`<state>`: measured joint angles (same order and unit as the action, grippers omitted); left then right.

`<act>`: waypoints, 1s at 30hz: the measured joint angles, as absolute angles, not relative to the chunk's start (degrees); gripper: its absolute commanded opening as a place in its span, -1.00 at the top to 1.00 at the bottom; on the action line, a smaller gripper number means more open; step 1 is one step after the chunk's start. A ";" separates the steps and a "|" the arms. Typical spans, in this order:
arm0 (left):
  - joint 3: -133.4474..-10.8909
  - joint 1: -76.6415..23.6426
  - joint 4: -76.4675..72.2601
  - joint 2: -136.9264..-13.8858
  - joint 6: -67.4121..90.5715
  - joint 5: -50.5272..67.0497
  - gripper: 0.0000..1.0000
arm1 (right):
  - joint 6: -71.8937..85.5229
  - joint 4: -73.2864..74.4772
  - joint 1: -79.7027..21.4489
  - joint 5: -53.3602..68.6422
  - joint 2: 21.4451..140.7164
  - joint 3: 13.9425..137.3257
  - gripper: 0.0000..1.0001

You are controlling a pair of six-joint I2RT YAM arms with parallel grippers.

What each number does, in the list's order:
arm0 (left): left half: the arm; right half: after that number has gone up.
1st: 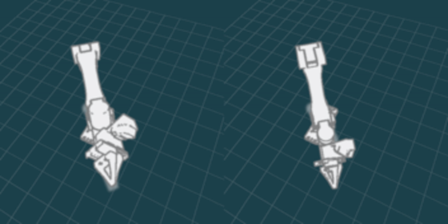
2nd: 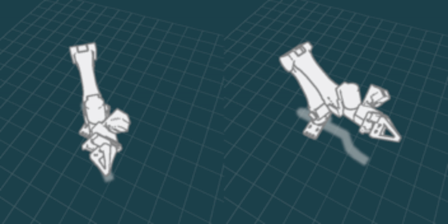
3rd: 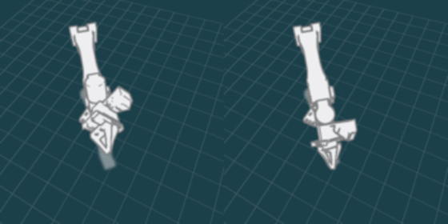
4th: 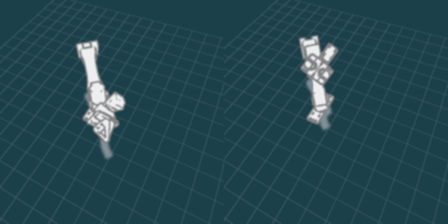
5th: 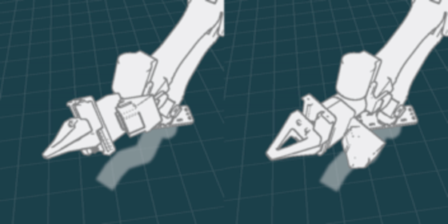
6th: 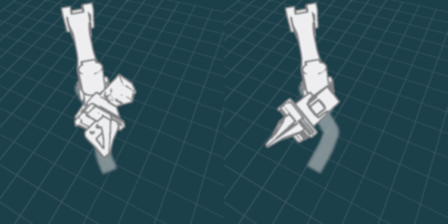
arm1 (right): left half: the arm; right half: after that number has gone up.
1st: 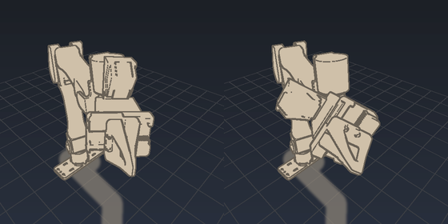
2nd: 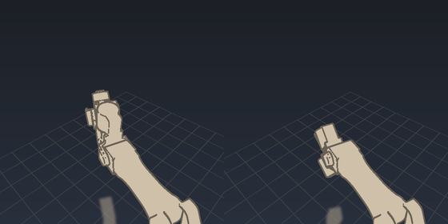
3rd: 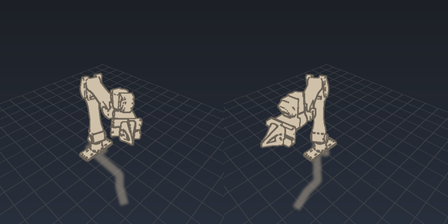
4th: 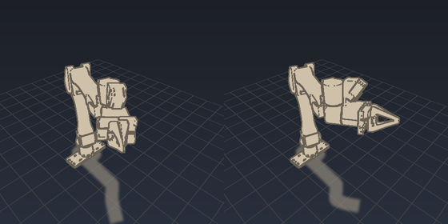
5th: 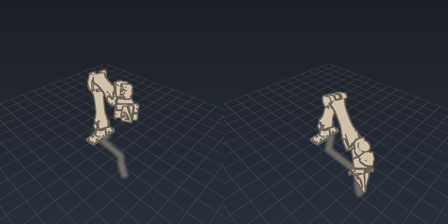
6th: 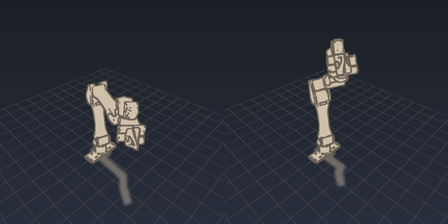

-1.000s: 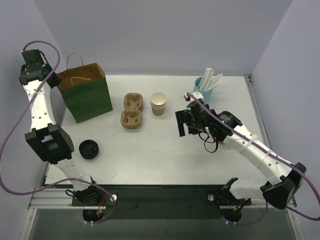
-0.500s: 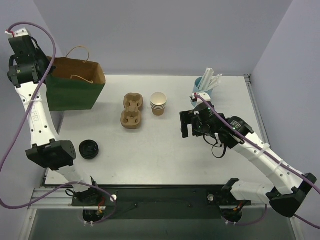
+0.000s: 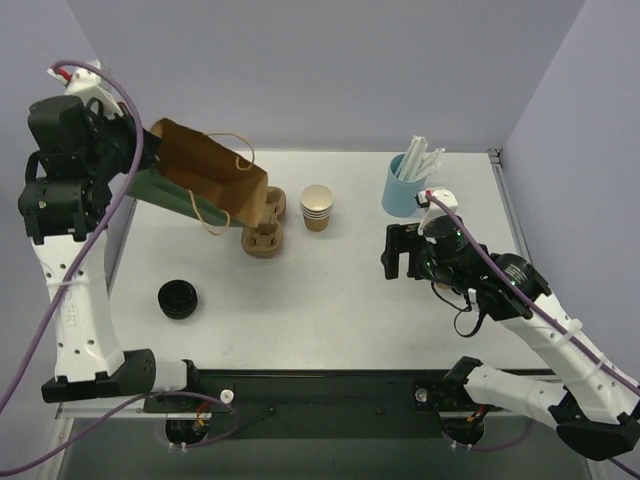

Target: Pack the takeout coffee

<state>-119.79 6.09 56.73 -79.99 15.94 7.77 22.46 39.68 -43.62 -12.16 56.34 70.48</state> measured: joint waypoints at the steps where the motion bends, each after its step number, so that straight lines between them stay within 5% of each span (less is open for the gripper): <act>1: -117.89 4.43 56.55 -78.48 16.40 9.39 1.00 | 22.65 40.05 -43.62 -12.75 55.44 70.48 -0.74; 15: -99.83 -27.16 50.37 -74.56 25.43 15.25 1.00 | 25.12 43.13 -43.62 -23.97 44.45 70.94 -0.74; 30: -94.48 -31.20 39.13 -87.61 27.33 22.26 1.00 | 25.69 44.88 -43.62 -26.52 44.97 70.94 -0.74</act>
<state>-94.48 -31.20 39.13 -87.61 27.33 22.26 25.69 44.88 -43.62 -26.52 44.97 70.94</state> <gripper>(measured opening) 0.025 0.870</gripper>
